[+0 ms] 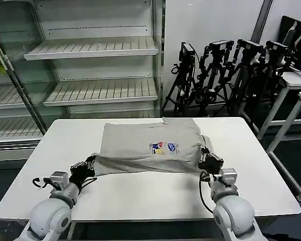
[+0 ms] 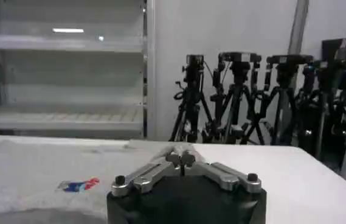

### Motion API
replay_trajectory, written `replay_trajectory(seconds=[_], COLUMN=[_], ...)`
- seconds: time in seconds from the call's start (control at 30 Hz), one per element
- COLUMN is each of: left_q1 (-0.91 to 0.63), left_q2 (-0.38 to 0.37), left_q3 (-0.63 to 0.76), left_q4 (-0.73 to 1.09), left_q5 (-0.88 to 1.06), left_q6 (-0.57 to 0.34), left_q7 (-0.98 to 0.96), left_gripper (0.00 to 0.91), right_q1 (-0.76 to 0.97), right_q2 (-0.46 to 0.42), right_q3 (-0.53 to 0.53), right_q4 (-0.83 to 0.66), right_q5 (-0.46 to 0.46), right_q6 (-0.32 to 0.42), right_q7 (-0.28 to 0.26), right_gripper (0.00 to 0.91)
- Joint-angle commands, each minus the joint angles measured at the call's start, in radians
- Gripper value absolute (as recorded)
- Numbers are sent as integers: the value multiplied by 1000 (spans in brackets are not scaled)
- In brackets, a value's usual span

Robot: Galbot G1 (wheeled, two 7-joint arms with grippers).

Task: Fold and organize the clothes.

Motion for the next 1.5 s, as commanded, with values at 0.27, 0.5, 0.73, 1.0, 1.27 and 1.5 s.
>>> replay_trajectory(seconds=[0.27,0.5,0.73,1.0,1.27,1.5], left_q1=[-165,-176,-131,15,89,26], left_q2=[-18,-34,-39,-53,-66,-71], left_q3=[131,139,107,25,20,44], left_q4=[202,224,183,-1,-45,45], left_q5=[137,138,133,43,-42,-111], left_q6=[-24,-27,-24,14,57,66], left_q7=[-1,-4,-23,-39,-54,-58], left_gripper=[161,907,907,907,907,232], right_q1=[192,241,209,87,-39,-71], right_q2=[51,97,110,77,27,49], right_q3=[-51,-85,-82,-34,22,58], right_q4=[-288,-399,-392,-237,-148,-210], right_q5=[-46,-113,-136,-133,-132,-44], right_q6=[13,44,88,202,173,92], right_q7=[-6,-18,-20,-18,-28,-5], right_gripper=[0,907,907,907,907,907])
